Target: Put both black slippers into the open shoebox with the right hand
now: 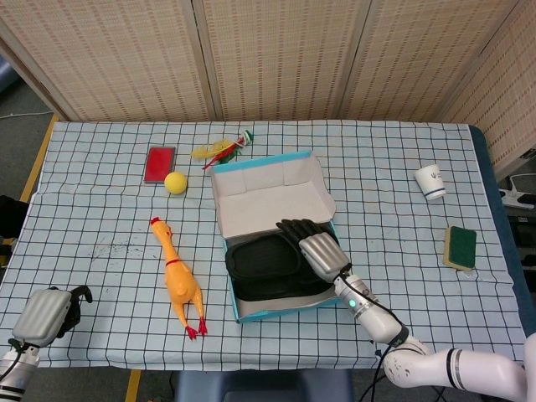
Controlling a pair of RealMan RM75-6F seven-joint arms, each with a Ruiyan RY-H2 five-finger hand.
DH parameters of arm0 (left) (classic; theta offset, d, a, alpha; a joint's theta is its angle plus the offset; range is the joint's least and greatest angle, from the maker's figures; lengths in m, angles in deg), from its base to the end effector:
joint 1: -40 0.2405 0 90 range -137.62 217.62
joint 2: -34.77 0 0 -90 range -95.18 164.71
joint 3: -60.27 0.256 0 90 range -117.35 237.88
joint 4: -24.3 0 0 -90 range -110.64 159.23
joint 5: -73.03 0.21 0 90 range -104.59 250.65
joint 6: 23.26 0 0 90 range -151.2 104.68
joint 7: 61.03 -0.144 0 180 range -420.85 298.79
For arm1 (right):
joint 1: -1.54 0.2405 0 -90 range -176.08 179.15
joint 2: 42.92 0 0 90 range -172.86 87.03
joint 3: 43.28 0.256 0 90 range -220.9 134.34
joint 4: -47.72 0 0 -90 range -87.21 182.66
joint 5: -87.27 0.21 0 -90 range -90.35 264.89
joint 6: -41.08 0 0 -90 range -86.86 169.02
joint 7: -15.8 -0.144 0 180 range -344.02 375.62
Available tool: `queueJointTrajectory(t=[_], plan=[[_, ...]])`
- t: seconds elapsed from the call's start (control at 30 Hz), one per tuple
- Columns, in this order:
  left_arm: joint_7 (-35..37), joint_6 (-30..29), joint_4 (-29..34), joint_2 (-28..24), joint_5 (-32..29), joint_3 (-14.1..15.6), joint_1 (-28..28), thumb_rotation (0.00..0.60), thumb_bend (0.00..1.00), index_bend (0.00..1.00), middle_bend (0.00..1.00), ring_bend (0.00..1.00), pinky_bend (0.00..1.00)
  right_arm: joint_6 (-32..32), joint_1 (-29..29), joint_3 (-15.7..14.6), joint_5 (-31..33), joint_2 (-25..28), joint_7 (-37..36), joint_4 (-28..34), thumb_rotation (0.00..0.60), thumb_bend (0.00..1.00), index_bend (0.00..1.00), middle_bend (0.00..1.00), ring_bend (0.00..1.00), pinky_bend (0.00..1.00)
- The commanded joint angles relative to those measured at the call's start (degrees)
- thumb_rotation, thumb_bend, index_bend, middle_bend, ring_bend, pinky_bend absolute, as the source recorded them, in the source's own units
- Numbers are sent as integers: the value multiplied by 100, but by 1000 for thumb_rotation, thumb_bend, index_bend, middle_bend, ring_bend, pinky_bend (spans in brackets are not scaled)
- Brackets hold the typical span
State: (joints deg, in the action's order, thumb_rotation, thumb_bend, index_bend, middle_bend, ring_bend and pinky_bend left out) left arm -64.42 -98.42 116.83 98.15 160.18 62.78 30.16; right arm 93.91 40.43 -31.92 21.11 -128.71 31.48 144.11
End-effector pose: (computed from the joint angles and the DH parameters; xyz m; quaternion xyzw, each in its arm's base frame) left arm -0.3117 0.1841 0.1274 -0.6793 -0.4056 -0.3125 0.5258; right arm -0.1227 -0.3072 -0.0128 0.7341 -0.4374 0.4025 0.3284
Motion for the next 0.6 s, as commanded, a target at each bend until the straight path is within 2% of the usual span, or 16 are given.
queueJointTrajectory(t=[0.03,0.2,0.47,0.6], plan=[[3,-2,0,-2,-4,-1,1,600,832,481,586,698,573,-3,47,-39,129,15,140,8,600,154,0,0,0,26],[-6,1,3,1,-1,5,3,600,831,482,586,698,572,17,86,-46,253,68,187,70,600,42,0,0,0,0],[-23,23,-2,5,3,11,-8,600,831,482,586,697,573,67,90,-55,170,209,-7,216,600,0,0,0,0,0],[-41,33,-5,14,4,15,-12,600,831,482,586,697,572,382,-7,-9,-118,21,-350,160,600,0,0,0,0,0]])
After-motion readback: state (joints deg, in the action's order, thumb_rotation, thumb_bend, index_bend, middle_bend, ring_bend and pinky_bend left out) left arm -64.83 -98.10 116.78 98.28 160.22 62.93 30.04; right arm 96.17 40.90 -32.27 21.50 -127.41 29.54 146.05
